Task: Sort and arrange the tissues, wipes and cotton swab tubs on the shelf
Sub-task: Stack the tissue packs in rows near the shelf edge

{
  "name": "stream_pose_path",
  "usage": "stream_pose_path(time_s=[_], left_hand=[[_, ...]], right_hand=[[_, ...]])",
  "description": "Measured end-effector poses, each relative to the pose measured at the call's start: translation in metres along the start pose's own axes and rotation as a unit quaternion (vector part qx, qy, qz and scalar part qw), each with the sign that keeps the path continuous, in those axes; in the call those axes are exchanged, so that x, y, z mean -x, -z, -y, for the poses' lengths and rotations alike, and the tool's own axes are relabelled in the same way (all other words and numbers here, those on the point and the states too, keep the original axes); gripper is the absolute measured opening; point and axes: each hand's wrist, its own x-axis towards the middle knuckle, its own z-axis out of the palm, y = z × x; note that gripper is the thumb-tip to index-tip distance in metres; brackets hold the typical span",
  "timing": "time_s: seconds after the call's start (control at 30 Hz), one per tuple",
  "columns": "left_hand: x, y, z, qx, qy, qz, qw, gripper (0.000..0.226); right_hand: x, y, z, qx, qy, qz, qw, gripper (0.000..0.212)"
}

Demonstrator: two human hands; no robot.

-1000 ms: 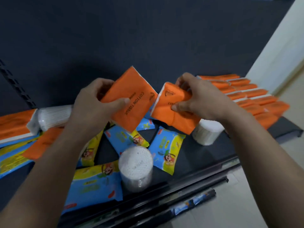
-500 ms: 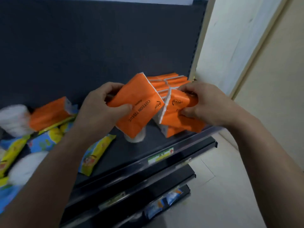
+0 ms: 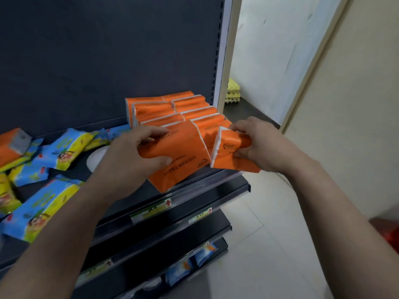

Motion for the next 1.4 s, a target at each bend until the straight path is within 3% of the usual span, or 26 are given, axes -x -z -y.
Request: stream_pose_path(time_s=[0.17, 0.33, 0.57, 0.8, 1.27, 1.4], left_hand=[[-0.016, -0.03, -0.003, 0.005, -0.037, 0.071, 0.997, 0.047], [-0.024, -0.043, -0.001, -0.004, -0.012, 0.076, 0.997, 0.044], [-0.014, -0.055, 0.001, -0.018, 0.07, 0.003, 0.997, 0.046], [0.009, -0.063, -0.004, 0.002, 0.148, -0.059, 0.987, 0.044], [0.037, -0.035, 0.008, 0.0, 0.189, -0.098, 0.977, 0.043], [0.04, -0.018, 0.018, -0.005, 0.174, -0.096, 0.98, 0.044]], right_hand=[[-0.01, -0.002, -0.02, 0.01, -0.024, 0.007, 1.0, 0.049], [-0.027, -0.009, -0.036, 0.025, -0.004, 0.03, 0.999, 0.049], [-0.072, -0.034, -0.047, 0.105, 0.114, 0.066, 0.986, 0.055], [-0.092, -0.052, -0.052, 0.12, 0.184, 0.049, 0.974, 0.041], [-0.092, -0.046, -0.036, 0.129, 0.179, 0.077, 0.972, 0.047], [-0.082, -0.039, -0.014, 0.066, 0.169, 0.04, 0.983, 0.05]])
